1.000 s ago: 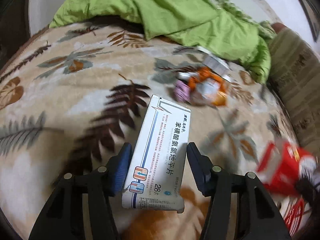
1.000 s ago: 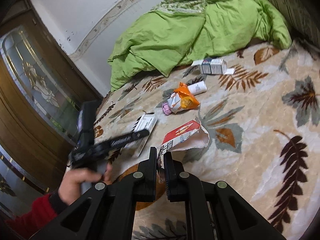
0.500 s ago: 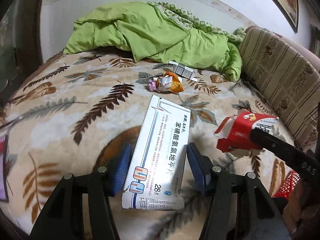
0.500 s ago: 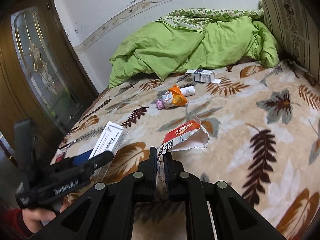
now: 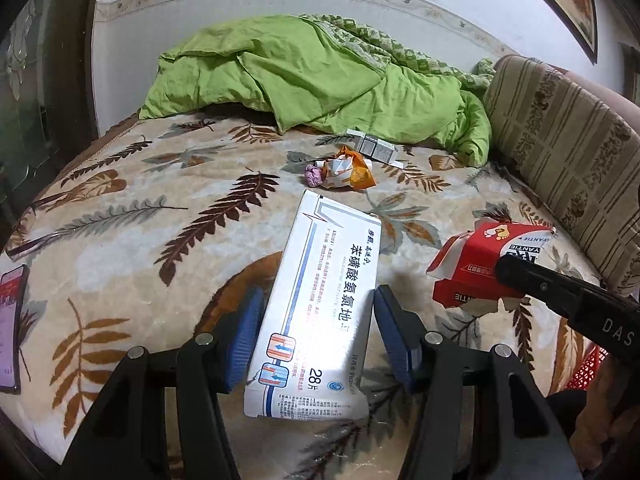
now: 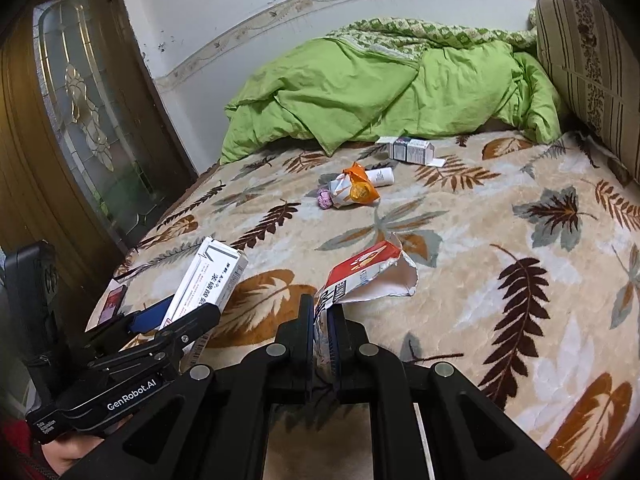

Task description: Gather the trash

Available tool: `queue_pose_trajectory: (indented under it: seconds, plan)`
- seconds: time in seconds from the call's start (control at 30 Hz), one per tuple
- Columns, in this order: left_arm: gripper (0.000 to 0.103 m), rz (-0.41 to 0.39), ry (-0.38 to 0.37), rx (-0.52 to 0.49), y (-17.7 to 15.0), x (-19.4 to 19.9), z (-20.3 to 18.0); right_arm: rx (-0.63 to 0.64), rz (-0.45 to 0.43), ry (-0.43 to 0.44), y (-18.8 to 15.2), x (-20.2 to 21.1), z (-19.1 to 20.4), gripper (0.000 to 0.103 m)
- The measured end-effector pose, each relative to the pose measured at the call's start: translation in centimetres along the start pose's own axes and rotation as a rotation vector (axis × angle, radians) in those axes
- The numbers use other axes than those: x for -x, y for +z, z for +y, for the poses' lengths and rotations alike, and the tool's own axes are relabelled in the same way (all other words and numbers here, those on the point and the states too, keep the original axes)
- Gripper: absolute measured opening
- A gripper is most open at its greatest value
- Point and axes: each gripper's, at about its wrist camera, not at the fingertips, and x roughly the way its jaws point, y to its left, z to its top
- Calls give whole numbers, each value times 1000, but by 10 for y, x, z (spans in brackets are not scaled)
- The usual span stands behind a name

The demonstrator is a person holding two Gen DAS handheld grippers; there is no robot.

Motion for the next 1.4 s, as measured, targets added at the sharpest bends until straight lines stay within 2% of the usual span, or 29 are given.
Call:
queue_pose_trajectory:
  seconds: [1.4]
  plan:
    - [56, 10, -8, 6, 0, -6, 2, 6, 9, 3, 1, -3, 1, 7]
